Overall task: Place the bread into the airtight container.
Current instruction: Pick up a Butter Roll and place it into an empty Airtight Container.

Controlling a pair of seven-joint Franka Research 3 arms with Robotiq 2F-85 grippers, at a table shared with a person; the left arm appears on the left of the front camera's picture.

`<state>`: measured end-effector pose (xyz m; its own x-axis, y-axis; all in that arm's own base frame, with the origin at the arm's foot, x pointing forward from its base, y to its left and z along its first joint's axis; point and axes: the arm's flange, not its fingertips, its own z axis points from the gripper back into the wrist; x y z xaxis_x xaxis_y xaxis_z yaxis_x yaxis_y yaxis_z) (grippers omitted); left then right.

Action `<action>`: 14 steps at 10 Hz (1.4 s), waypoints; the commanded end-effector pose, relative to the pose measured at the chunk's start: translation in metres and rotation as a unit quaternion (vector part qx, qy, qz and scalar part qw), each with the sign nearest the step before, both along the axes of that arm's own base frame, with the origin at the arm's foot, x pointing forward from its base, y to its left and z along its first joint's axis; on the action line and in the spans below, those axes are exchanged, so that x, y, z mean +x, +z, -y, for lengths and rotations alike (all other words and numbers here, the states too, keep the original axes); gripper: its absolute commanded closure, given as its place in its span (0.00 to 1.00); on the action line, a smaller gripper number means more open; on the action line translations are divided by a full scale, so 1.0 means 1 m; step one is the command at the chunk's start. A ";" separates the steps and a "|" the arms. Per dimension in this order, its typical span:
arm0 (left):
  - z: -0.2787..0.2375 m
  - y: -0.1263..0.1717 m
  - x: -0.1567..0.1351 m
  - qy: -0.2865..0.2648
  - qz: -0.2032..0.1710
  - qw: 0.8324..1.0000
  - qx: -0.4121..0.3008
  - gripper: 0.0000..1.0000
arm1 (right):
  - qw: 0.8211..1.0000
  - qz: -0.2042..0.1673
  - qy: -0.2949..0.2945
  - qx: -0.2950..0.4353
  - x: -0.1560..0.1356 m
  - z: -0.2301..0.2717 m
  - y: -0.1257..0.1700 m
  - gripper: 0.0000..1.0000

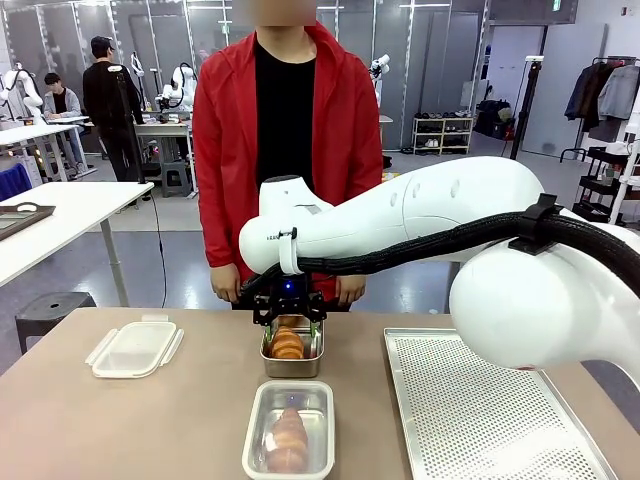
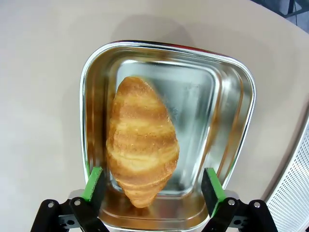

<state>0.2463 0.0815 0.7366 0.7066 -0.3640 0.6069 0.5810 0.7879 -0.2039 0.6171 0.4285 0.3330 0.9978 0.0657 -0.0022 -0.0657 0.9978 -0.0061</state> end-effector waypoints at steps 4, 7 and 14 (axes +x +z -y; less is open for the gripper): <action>0.000 0.001 -0.001 -0.009 0.003 1.000 0.000 0.00 | 0.997 0.042 0.060 -0.014 -0.018 0.028 0.058 0.00; 0.000 0.001 -0.001 -0.009 0.003 1.000 0.000 0.00 | 0.995 0.061 0.054 0.051 -0.047 0.077 0.130 0.00; 0.000 0.001 -0.001 -0.009 0.003 1.000 0.000 0.00 | 0.977 0.107 0.161 0.092 -0.186 0.242 0.317 0.00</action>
<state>0.2463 0.0817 0.7366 0.7066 -0.3636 0.6070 0.5808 0.7880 -0.2041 0.4496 0.2153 0.6460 0.9205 0.3166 0.2291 -0.3500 0.9286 0.1230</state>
